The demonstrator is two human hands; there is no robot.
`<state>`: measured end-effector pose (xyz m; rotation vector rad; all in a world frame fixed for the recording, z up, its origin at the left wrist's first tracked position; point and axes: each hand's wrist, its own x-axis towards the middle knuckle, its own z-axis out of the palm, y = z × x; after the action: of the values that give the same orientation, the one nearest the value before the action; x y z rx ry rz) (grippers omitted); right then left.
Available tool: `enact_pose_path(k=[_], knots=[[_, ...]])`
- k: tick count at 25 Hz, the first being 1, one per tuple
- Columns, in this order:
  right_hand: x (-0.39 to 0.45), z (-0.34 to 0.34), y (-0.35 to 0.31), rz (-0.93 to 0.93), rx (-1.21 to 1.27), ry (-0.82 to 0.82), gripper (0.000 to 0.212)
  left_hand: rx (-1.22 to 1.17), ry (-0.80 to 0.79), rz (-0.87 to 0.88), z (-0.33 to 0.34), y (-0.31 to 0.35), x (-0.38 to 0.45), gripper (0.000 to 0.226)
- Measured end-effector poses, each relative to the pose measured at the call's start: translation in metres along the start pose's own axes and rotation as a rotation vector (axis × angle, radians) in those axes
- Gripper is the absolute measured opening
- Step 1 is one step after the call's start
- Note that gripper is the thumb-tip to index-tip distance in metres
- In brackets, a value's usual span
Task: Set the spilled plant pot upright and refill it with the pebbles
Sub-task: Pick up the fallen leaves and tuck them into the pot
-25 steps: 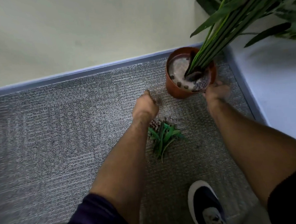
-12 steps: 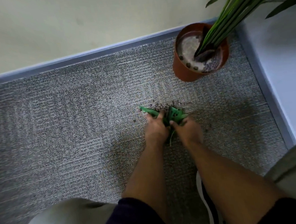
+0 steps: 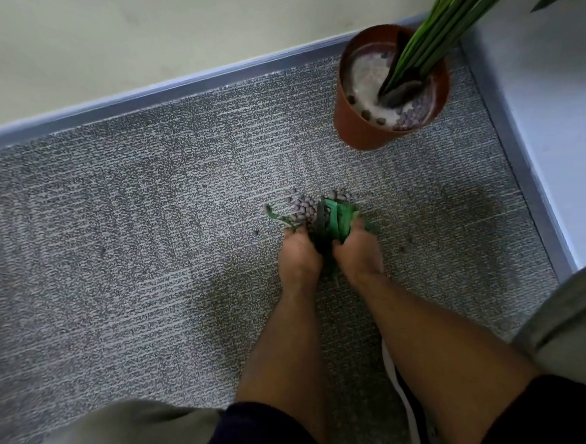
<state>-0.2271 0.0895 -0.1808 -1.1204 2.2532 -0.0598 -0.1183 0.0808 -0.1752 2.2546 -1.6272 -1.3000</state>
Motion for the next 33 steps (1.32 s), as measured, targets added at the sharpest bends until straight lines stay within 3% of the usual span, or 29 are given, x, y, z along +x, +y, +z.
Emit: enact_pose_path(k=[4,7,11,16,20,23,25,27,30,33], knots=[[0.005,0.001,0.0,-0.055,0.061,0.045,0.018,-0.081,0.021,-0.116,-0.002,-0.004,0.004,0.029],[0.006,0.0,0.0,-0.068,0.129,0.047,0.019,-0.131,0.032,-0.195,-0.009,-0.003,0.003,0.027],[0.002,-0.012,-0.006,-0.241,0.093,0.03,0.017,-0.177,0.054,-0.283,-0.013,-0.009,0.004,0.024],[0.037,-0.09,-0.063,-0.516,-0.138,0.094,0.01,-0.14,0.057,-0.323,-0.009,-0.013,0.005,0.015],[0.076,-0.165,-0.104,-0.687,-0.271,0.118,0.028,-0.136,0.062,-0.309,-0.01,-0.015,0.004,0.017],[0.104,-0.194,-0.107,-0.613,-0.428,0.175,0.054,-0.151,0.123,-0.232,-0.015,-0.012,-0.001,0.023],[0.11,-0.197,-0.104,-0.595,-0.617,0.207,0.057,-0.245,0.154,-0.196,-0.02,-0.003,-0.003,0.035],[0.112,-0.19,-0.103,-0.652,-0.827,0.211,0.048,-0.38,0.189,-0.191,-0.025,0.009,0.001,0.044],[0.115,-0.181,-0.102,-0.657,-0.89,0.247,0.025,-0.634,0.212,-0.152,-0.034,0.034,0.008,0.041],[0.123,-0.174,-0.093,-0.592,-0.947,0.201,0.026,-0.818,0.185,-0.123,-0.043,0.065,0.006,0.047]])
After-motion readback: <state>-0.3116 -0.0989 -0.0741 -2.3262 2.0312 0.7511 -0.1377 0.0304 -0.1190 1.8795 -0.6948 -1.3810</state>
